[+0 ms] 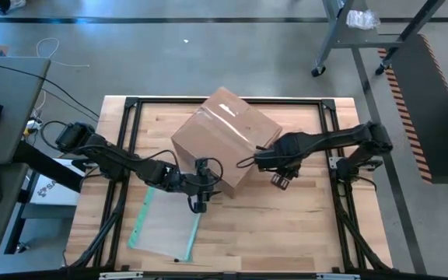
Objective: Unpack boxes
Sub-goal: Open the cardboard box using the black cutter
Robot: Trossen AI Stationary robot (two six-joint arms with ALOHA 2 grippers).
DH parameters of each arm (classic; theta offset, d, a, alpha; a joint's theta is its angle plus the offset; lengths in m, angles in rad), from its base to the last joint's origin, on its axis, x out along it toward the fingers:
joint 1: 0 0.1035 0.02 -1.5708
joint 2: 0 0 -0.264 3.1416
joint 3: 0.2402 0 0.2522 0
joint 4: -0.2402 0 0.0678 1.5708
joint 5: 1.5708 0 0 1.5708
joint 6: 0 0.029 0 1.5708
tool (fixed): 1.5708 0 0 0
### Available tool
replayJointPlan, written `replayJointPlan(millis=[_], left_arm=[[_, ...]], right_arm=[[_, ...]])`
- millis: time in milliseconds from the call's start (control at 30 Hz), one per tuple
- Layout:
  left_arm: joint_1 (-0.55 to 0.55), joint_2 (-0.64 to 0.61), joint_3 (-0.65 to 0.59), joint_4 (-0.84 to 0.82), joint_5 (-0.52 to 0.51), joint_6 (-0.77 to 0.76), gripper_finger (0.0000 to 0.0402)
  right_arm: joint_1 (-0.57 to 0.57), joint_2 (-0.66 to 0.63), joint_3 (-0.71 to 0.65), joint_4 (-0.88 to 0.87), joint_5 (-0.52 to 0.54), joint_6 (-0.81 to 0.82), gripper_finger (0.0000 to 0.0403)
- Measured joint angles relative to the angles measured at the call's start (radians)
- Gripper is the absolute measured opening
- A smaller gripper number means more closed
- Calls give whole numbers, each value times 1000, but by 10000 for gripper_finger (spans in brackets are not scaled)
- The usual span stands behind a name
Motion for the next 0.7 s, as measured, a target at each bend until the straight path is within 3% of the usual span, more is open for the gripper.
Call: replayJointPlan(millis=[333,700], left_arm=[[2,1,0,-6,11,3,176],[-38,3,0,-19,14,-20,176]], right_arm=[[44,27,50,4,29,-28,126],[13,18,25,31,32,20,126]])
